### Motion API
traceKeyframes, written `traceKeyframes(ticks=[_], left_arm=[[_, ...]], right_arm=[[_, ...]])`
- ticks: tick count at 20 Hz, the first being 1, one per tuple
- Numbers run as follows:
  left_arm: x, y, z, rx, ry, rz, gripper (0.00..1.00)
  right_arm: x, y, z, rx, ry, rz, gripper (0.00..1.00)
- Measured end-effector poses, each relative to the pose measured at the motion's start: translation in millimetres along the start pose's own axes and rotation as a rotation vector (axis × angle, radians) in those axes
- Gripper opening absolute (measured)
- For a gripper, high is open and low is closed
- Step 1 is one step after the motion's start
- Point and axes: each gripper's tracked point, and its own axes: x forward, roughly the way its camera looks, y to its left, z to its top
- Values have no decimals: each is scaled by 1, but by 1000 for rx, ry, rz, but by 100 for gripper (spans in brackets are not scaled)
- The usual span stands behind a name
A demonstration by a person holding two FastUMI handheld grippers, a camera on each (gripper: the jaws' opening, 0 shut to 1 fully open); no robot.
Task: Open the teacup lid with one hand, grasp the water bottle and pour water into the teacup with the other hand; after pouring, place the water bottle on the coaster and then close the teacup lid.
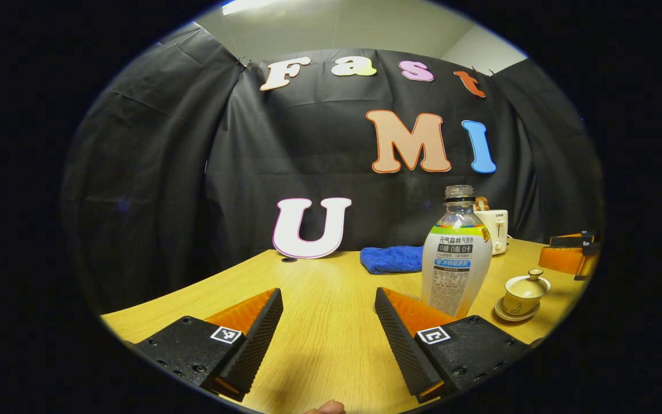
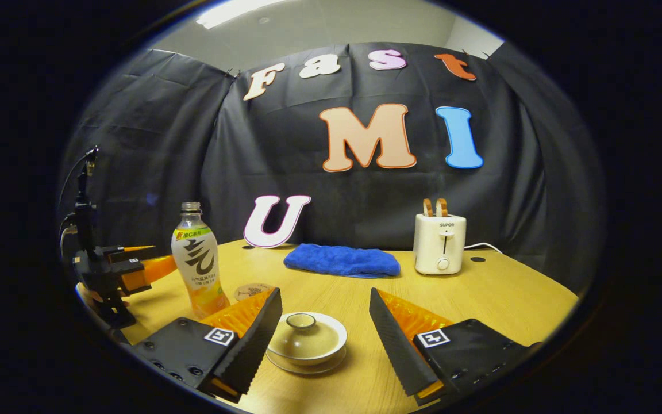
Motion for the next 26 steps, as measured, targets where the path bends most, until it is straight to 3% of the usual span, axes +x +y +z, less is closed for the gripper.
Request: traceKeyframes(ticks=[1,6,7,10,13,16,20,21,23,26], left_arm=[[-1,0,0,0,0,0,94],[-1,1,0,0,0,0,94],[-1,1,0,0,0,0,94],[-2,0,0,0,0,-2,94],[-3,0,0,0,0,-1,94],[-2,-1,0,0,0,-1,94],[-2,-1,0,-1,0,-1,95],[-2,-1,0,-1,0,-1,95],[-2,-1,-1,-1,0,-1,94],[-2,-1,-1,0,0,-1,94]], right_arm=[[3,5,-4,-9,13,9,93],[10,15,-13,-43,63,25,97],[9,16,-15,-46,69,28,90],[11,17,-21,-57,98,32,89],[13,17,-29,-70,125,32,67],[15,18,-29,-65,127,36,66],[16,22,-30,-53,133,54,45],[15,23,-30,-51,136,67,46],[15,22,-31,-53,142,71,33],[16,22,-30,-69,132,70,33]])
